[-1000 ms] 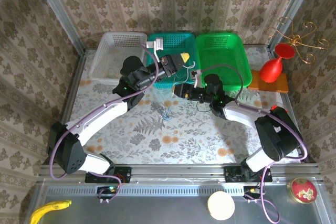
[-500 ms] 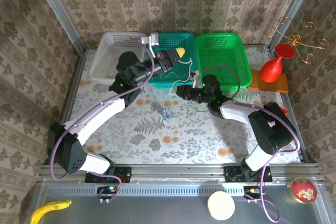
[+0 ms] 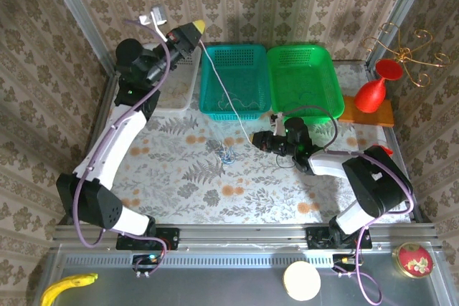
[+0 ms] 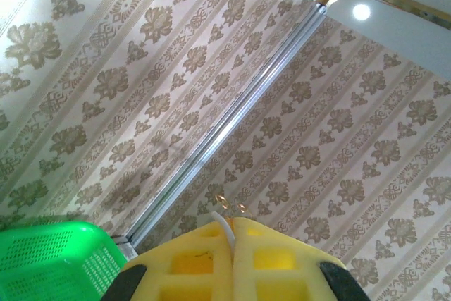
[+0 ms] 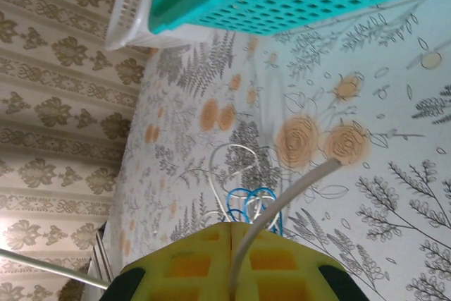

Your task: Untangle the cables

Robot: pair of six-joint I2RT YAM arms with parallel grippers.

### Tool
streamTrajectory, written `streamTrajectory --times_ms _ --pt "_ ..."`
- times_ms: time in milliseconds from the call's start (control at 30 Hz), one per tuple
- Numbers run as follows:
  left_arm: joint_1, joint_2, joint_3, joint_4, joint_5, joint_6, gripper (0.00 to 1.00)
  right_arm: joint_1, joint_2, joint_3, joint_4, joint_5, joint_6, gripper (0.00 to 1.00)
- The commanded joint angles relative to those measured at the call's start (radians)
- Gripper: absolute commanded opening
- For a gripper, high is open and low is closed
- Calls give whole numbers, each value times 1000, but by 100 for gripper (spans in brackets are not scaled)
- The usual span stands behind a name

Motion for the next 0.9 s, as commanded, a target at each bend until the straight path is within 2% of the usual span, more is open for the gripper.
streamTrajectory --times_ms 0,67,100,200,467,633,867 --pt "11 35 82 40 34 2 0 -2 -54 25 -86 30 -23 21" --pt "16 67 111 52 37 -4 0 -4 -89 58 -140 33 -38 41" --pt "16 88 130 64 42 -6 0 -7 -107 74 -177 37 -48 48" --pt "23 154 187 96 55 -25 0 -19 -172 107 -257 50 -70 60" --pt "43 346 330 130 106 -59 0 -51 -337 118 -405 85 -118 68" --pt "55 449 392 168 114 -87 0 -62 -397 108 -432 89 -116 72" --pt "56 526 345 186 134 -87 0 -68 -454 116 -487 82 -126 73"
